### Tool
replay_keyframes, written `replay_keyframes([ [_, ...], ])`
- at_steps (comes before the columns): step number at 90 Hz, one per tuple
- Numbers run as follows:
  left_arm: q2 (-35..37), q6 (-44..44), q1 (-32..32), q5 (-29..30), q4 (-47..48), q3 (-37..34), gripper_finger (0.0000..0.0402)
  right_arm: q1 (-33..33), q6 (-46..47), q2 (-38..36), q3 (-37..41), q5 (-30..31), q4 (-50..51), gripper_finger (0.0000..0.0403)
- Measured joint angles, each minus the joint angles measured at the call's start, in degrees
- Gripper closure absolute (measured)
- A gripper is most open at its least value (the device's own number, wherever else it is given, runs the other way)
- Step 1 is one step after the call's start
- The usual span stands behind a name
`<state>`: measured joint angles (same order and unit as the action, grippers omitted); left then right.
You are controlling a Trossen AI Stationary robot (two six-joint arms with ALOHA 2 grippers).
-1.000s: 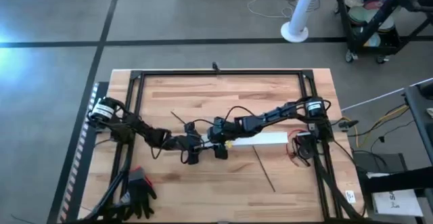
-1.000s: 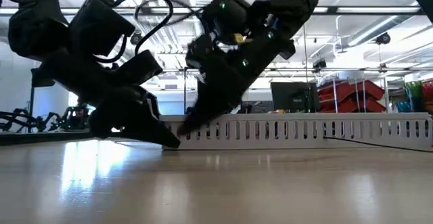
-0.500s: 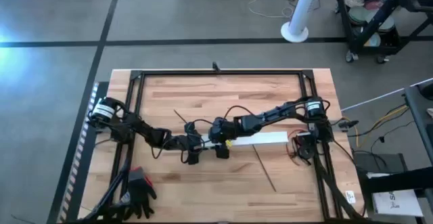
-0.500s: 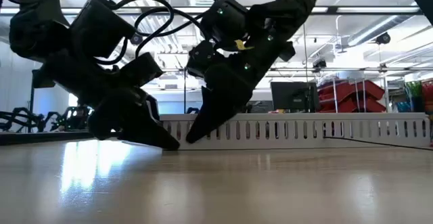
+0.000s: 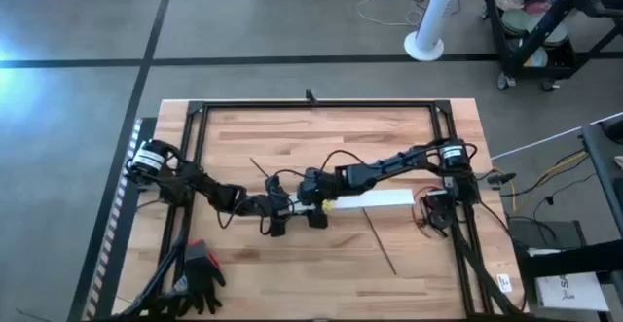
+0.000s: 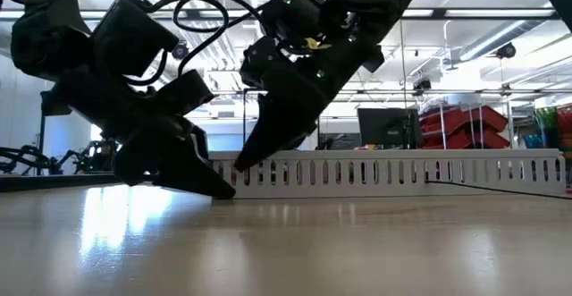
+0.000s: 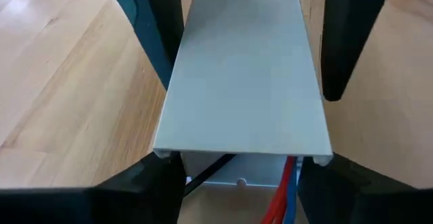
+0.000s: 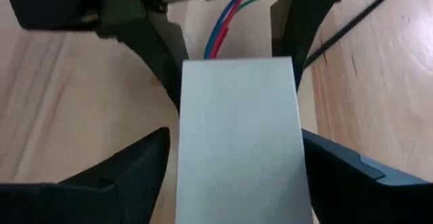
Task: Ziptie cables
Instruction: Close the white cable duct
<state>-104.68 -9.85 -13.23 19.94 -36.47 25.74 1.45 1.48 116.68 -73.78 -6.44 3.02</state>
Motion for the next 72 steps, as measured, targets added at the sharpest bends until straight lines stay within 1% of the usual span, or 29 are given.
replay_keyframes([
  [25,0.1,-0.7,-0.1,0.0,0.4,-0.1,0.0187,0.0,0.6,-0.1,-0.2,0.6,2.2,0.0187],
  [42,0.1,-0.8,-0.1,-0.2,0.3,-0.2,0.0185,-0.1,1.2,-0.1,-0.3,0.7,3.4,0.0187],
  [57,0.1,-1.0,-0.1,-0.2,0.3,-0.2,0.0191,-0.3,3.1,-0.2,-0.3,0.6,4.7,0.0163],
  [63,0.1,-1.0,-0.1,-0.2,0.3,-0.2,0.0190,-0.3,3.3,-0.2,-0.2,0.4,5.2,0.0165],
  [72,0.1,-1.2,-0.1,-0.1,0.3,-0.2,0.0187,-0.3,3.0,-0.2,-0.2,0.5,5.5,0.0179],
])
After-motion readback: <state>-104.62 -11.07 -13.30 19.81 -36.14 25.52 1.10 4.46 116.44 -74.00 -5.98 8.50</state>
